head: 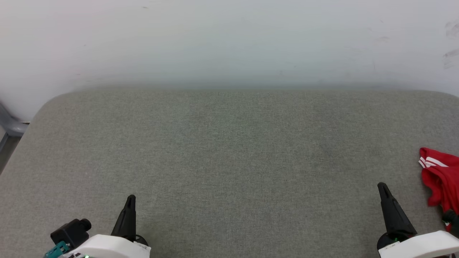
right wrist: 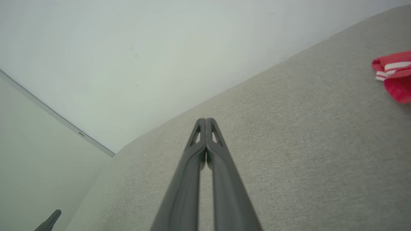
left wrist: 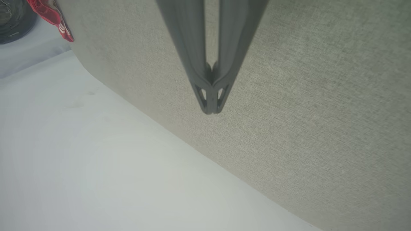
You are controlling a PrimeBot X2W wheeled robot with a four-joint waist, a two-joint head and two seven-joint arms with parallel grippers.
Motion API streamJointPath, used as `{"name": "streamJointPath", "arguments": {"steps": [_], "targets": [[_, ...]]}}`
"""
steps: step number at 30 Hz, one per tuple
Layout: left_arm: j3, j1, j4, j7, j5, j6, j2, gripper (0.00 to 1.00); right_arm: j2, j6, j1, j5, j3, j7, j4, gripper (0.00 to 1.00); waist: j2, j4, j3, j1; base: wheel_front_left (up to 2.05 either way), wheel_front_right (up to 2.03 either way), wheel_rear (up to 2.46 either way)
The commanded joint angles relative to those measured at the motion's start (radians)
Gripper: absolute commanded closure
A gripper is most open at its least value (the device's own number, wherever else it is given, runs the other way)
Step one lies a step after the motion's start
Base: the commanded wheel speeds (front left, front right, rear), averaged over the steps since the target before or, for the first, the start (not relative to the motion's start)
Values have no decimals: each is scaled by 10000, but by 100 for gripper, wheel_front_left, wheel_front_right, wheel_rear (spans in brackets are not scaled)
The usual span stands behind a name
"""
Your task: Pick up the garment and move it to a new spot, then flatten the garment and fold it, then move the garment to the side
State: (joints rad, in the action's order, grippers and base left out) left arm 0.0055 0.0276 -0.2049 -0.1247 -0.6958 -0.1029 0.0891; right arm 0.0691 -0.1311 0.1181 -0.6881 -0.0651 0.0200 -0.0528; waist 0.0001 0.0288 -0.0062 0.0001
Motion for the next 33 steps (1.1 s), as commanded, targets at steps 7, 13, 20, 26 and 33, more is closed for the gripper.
{"name": "streamJointPath", "arguments": {"steps": [7,13,20,26,33], "targets": [[172,-425,51,284,-1181,-68,-18,100,126,1,-489,-1283,31,60,270,100,-1,-23,7,-1,0,0,0],[262,-526,10,494,-1958,-93,-56,100,147,1,-673,-2104,44,100,526,100,-1,-41,13,-1,0,0,0],[360,-638,-35,715,-2798,-114,-99,100,161,1,-864,-3001,51,138,806,100,-1,-62,20,-1,0,0,0],[444,-718,-75,896,-3477,-135,-133,100,169,2,-1008,-3720,51,178,1039,100,-1,-80,26,-1,0,0,0],[535,-824,-117,1100,-4224,-155,-167,100,173,2,-1178,-4496,45,227,1292,100,-1,-101,33,-1,0,0,0]]}}
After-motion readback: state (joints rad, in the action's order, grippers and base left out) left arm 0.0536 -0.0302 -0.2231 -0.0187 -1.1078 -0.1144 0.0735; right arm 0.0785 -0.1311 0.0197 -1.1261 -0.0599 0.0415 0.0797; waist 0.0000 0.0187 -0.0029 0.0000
